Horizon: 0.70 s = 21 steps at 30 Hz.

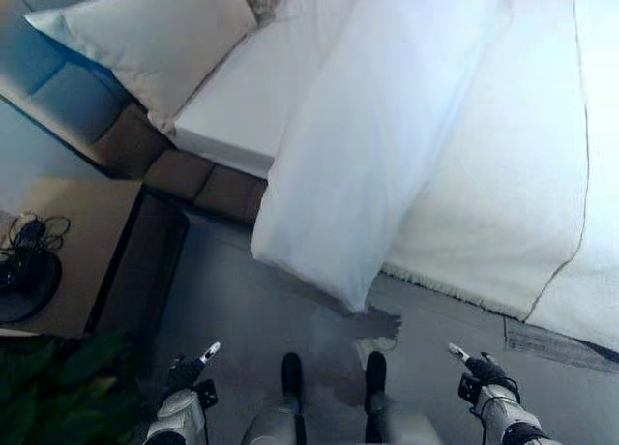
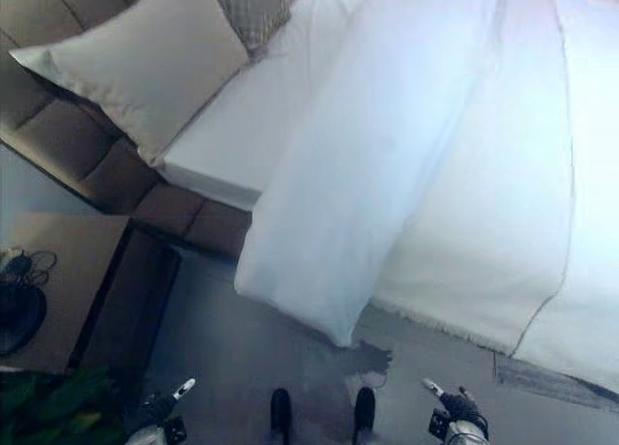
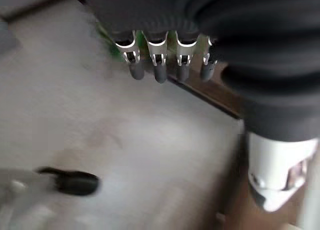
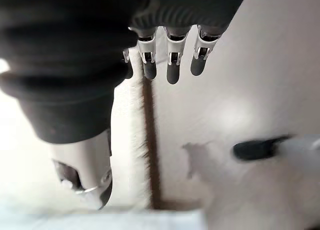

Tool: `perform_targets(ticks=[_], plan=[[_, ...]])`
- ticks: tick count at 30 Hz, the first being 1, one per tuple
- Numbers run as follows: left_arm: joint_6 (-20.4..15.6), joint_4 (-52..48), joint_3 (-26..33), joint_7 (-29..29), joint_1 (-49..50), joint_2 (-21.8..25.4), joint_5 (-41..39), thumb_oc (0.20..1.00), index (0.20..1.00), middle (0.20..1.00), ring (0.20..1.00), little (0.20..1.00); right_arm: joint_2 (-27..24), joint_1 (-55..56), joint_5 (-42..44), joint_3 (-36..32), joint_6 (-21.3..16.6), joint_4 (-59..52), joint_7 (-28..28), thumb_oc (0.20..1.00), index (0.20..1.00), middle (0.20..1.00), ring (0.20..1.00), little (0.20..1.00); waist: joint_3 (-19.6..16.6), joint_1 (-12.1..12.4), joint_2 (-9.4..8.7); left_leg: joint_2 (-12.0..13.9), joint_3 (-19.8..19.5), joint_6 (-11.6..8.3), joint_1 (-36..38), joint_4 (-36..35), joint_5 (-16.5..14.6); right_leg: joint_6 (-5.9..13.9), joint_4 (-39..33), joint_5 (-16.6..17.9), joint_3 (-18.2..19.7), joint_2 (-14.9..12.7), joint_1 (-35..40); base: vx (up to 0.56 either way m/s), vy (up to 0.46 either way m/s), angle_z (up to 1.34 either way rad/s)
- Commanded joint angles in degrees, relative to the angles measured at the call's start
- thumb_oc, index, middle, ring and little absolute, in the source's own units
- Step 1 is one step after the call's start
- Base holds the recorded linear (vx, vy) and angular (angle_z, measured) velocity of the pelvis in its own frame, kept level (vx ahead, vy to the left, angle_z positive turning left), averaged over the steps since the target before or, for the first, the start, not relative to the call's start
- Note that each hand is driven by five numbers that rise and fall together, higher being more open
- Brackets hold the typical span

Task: Make the bed

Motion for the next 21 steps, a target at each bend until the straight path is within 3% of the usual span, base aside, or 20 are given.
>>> perform_targets(ticks=[1, 6, 9, 11, 14, 16, 18, 20, 21], plan=[[-2.1, -1.7, -1.3, -1.8, -2.9, 0.5, -1.8, 1.0, 1.0, 1.0, 1.0, 1.0, -1.8, -2.5, -0.8, 2.8, -3.0, -4.7, 1.3, 1.0, 1.0, 1.0, 1.0, 1.0, -2.3, -0.9, -2.37, -2.9, 2.7, -0.68, -2.5, 9.6, -4.8, 0.25, 7.9, -7.6, 2.4, 0.1, -1.9, 0.01, -0.132, 0.08], [-2.2, -9.2, -6.0, -7.1, -5.7, 2.8, -1.6, 1.0, 1.0, 1.0, 1.0, 1.0, -4.5, -6.0, -4.6, 8.3, -2.3, -12.9, 5.3, 1.0, 1.0, 1.0, 1.0, 1.0, -3.0, 0.2, -4.04, -3.4, 1.3, -0.93, -4.6, 17.8, -5.2, 0.01, 7.3, -8.0, 2.7, -0.3, 1.8, 0.06, -0.048, -0.02], [-1.7, -11.0, -8.6, -10.2, -8.1, 4.4, -3.0, 1.0, 1.0, 1.0, 1.0, 1.0, -5.8, -8.7, -4.5, 10.1, -2.0, -14.5, 6.9, 1.0, 1.0, 1.0, 1.0, 1.0, -5.0, 0.5, -3.96, -2.9, 0.9, -0.59, -6.5, 11.2, -3.3, 0.88, 5.8, -7.7, 3.1, -0.3, 3.2, 0.18, 0.061, -0.16], [-1.4, -14.3, -12.2, -12.3, -12.1, 6.8, -4.6, 1.0, 1.0, 1.0, 1.0, 1.0, -6.9, -12.2, -3.5, 11.9, -1.5, -16.5, 8.1, 1.0, 1.0, 1.0, 1.0, 1.0, -5.9, 1.4, -3.49, -2.2, 0.9, -1.33, -8.9, 6.8, 0.7, 1.63, 4.7, -8.0, 3.5, -0.1, 4.6, 0.18, 0.122, -0.11], [-0.8, -16.3, -14.2, -13.9, -14.0, 7.5, -6.3, 1.0, 1.0, 1.0, 1.0, 1.0, -7.0, -13.9, -3.3, 13.5, -1.1, -18.5, 9.6, 1.0, 1.0, 1.0, 1.0, 1.0, -6.5, 1.5, -3.59, -2.4, 1.3, -0.43, -7.9, 6.9, -0.5, 2.44, 5.2, -9.0, 4.6, -0.9, 5.2, 0.22, 0.223, -0.16], [-0.4, -16.9, -15.8, -15.2, -16.2, 8.1, -8.0, 1.0, 1.0, 1.0, 1.0, 1.0, -7.1, -15.5, -2.9, 14.2, -0.7, -20.0, 10.0, 1.0, 1.0, 1.0, 1.0, 1.0, -6.3, 1.5, -3.68, -2.7, 2.1, 0.37, -7.7, 7.4, -1.3, 3.02, 7.8, -10.1, 5.5, -2.2, 4.1, 0.1, 0.238, -0.32], [-0.5, -17.3, -18.1, -15.9, -20.7, 9.0, -9.7, 1.0, 1.0, 1.0, 1.0, 1.0, -6.9, -19.6, -2.6, 15.8, -0.9, -21.3, 9.9, 1.0, 1.0, 1.0, 1.0, 1.0, -4.9, 1.6, -3.62, -2.9, 3.7, 1.47, -8.5, 8.9, -2.4, 4.22, 14.7, -10.8, 6.2, -3.7, 0.0, 0.02, 0.298, -0.36], [-0.9, -18.0, -21.3, -16.6, -26.4, 10.7, -13.7, 1.0, 1.0, 1.0, 1.0, 1.0, -5.7, -24.7, 1.1, 17.4, -2.2, -23.1, 9.3, 1.0, 1.0, 1.0, 1.0, 1.0, -1.9, 0.9, -3.53, -3.3, 5.2, 2.52, -9.0, 9.8, -3.3, 5.27, 21.8, -9.3, 6.8, -5.1, -6.0, -0.08, 0.338, -0.47], [-1.2, -17.1, -22.4, -17.0, -30.5, 11.8, -16.5, 1.0, 1.0, 1.0, 1.0, 1.0, -5.1, -29.1, 4.1, 18.5, -2.9, -21.7, 8.8, 1.0, 1.0, 1.0, 1.0, 1.0, 0.1, 0.7, -2.88, -3.3, 5.9, 2.94, -9.6, 10.1, -3.4, 4.67, 25.9, -8.6, 6.8, -5.4, -10.1, -0.08, 0.266, -0.5]])
